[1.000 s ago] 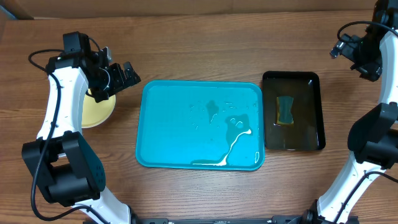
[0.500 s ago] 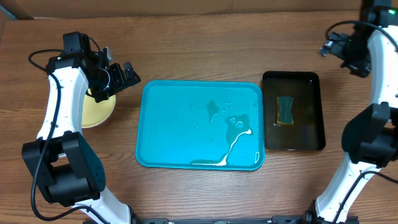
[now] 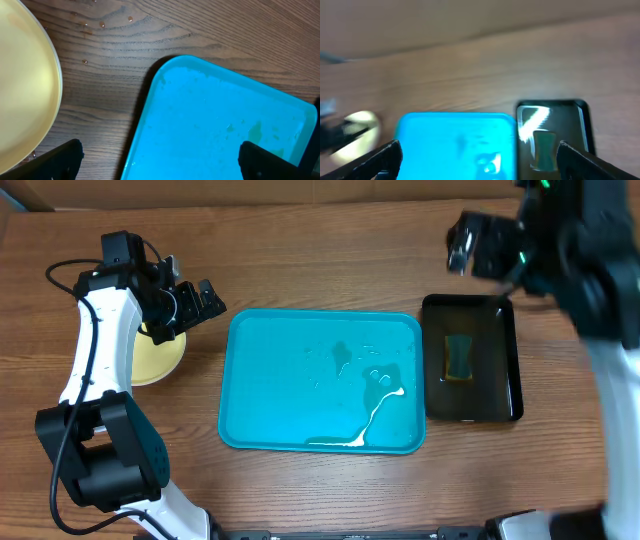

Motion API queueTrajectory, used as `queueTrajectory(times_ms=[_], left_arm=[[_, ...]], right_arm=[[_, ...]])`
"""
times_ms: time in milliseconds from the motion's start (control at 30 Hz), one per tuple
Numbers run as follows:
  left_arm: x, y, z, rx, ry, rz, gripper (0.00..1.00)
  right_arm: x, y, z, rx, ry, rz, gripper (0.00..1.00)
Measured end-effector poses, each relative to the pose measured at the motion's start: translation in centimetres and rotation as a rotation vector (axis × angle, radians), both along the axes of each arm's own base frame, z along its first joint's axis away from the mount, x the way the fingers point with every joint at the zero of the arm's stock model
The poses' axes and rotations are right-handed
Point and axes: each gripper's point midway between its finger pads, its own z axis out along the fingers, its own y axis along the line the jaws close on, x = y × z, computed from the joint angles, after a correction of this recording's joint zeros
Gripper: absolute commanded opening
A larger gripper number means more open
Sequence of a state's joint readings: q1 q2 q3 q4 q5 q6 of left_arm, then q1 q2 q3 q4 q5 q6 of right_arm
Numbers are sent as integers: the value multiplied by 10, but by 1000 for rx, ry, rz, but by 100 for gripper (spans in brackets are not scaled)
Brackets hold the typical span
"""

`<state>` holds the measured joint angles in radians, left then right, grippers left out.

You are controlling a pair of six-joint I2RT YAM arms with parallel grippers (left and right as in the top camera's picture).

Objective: Clean dirty plates on tray and stack at the side

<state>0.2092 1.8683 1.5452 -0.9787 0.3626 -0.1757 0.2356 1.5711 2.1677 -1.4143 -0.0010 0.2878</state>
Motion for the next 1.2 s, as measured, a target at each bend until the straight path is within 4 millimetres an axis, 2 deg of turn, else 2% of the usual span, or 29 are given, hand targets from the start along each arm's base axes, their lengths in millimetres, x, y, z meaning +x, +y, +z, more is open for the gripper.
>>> queueTrajectory(times_ms=[67, 133, 167, 333, 367, 433, 567, 667, 800, 967, 1200], left_arm=[[0, 0, 0, 0, 0, 0, 100], [0, 0, 0, 0, 0, 0, 100], [0, 0, 0, 0, 0, 0, 100], [0, 0, 0, 0, 0, 0, 100], [0, 0, 0, 0, 0, 0, 100], [0, 0, 0, 0, -1, 0, 100], [0, 0, 0, 0, 0, 0, 100], [0, 0, 0, 1, 0, 0, 100], [0, 0, 0, 1, 0, 0, 100], [0, 1, 0, 4, 1, 1, 100], [0, 1, 0, 4, 0, 1, 100]], right_arm=[[-30, 9, 30, 24, -87, 46, 100], [-70, 11, 64, 56, -192, 89, 100], [-77, 9, 69, 62, -209, 91, 100], [-145, -17, 112, 108, -385, 76, 100], [-166, -29, 121, 116, -437, 55, 100], [-190, -43, 129, 124, -505, 15, 100], [-225, -67, 127, 114, -608, -93, 100], [-237, -77, 122, 113, -729, -154, 100], [-237, -79, 106, 129, -889, -169, 100], [-218, -75, 58, 153, -1023, -151, 100], [-179, -73, -8, 218, -1193, -144, 100]])
